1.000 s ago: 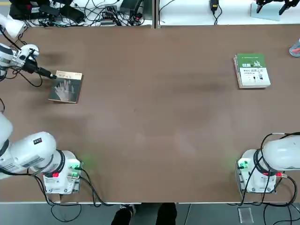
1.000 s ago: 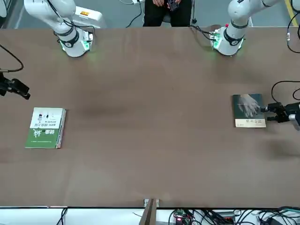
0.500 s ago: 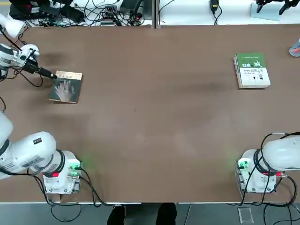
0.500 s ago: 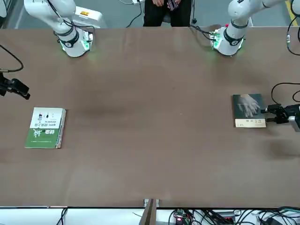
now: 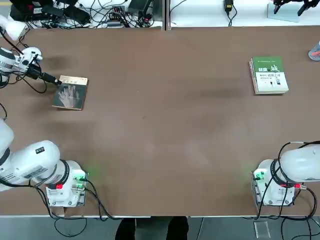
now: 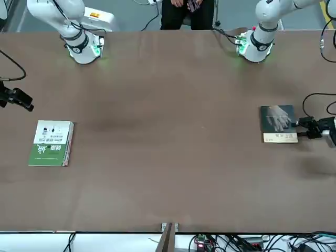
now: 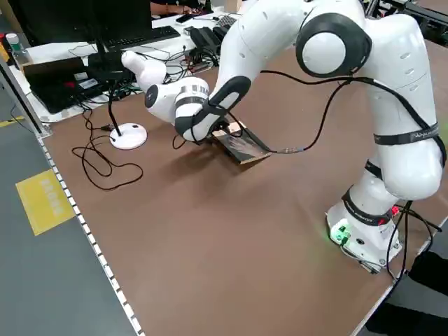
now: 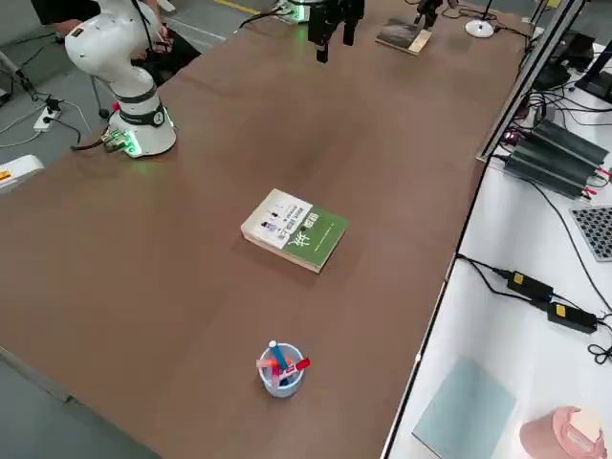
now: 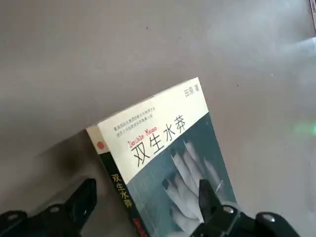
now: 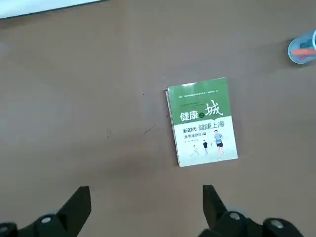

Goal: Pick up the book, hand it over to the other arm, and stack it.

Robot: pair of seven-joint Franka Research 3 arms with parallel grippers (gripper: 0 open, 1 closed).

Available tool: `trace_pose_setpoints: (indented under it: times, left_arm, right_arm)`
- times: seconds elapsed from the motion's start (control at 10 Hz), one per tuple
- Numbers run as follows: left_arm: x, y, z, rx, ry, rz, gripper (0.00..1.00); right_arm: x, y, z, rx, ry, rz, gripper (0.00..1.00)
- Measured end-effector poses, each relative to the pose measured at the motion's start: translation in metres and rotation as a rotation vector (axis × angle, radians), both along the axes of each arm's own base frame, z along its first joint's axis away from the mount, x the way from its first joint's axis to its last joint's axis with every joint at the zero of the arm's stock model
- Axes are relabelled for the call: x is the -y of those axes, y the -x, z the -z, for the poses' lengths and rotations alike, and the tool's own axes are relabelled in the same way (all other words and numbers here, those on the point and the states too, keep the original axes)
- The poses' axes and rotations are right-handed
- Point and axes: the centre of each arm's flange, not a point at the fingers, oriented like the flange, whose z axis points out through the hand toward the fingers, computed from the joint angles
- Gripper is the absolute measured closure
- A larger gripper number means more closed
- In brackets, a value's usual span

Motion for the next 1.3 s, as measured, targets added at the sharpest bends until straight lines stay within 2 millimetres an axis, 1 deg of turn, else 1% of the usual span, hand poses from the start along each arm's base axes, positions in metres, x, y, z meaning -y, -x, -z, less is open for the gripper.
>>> trace_pose_setpoints:
  times: [0.5,0.9,1.2,1.3]
  left_arm:
    - [0.005,-0.007,-0.004,0.017,0.013,-0.004,0.09]
    - [0.012,-0.01,0.006,0.009,0.027,0.005,0.09]
    - [0.013,-0.012,0.014,0.004,0.033,0.005,0.09]
    - [0.013,-0.012,0.014,0.005,0.036,0.002,0.11]
  right_arm:
    - [0.002,0.0,0.0,-0.001,0.0,0.003,0.0]
    - [0.003,0.0,0.0,-0.001,0.0,0.006,0.0]
    - [0.003,0.0,0.0,-0.001,0.0,0.006,0.0]
    - [0.003,0.0,0.0,-0.001,0.0,0.006,0.0]
